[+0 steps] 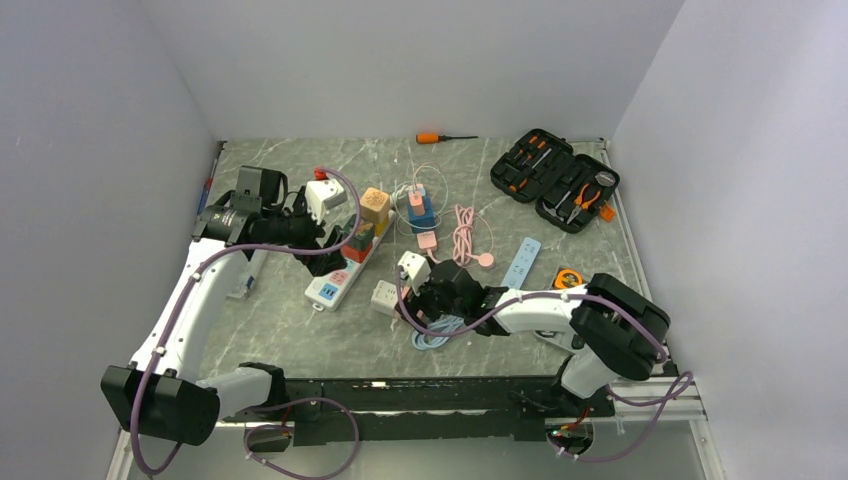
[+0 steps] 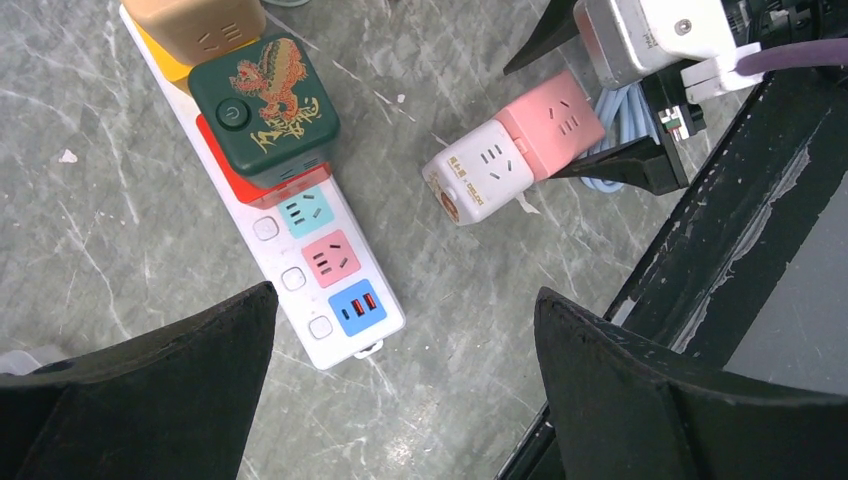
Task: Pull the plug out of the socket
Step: Remove the plug from the socket.
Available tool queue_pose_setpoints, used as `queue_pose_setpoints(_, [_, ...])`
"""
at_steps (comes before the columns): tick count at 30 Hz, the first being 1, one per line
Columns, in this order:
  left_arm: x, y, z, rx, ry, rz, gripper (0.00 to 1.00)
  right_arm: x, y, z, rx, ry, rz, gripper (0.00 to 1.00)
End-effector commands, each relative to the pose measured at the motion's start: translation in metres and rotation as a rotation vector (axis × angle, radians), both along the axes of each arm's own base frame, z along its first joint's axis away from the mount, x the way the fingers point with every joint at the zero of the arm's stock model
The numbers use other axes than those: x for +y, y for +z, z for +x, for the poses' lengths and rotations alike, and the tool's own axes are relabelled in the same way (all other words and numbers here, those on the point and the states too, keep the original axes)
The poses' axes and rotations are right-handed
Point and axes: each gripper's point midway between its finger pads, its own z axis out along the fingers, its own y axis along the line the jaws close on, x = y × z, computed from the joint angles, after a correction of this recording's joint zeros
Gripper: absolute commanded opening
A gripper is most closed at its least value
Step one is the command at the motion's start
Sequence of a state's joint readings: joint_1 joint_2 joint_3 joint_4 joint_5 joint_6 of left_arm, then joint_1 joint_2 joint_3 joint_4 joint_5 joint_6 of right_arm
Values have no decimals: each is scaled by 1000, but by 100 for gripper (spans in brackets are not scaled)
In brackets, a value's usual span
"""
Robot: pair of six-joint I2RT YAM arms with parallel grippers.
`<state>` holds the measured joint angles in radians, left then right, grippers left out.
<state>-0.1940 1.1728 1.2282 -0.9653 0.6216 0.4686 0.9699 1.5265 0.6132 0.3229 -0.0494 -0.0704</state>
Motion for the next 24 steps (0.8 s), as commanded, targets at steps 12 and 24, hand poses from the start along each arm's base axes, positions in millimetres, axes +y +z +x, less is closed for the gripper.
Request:
queue_pose_setpoints(12, [4, 16, 1, -87, -1, 14, 99, 24, 0, 16, 30, -46, 18, 51])
queue_pose_setpoints(24, [10, 40, -16, -323, -129, 68, 99, 36, 108, 26, 55, -153, 144, 0])
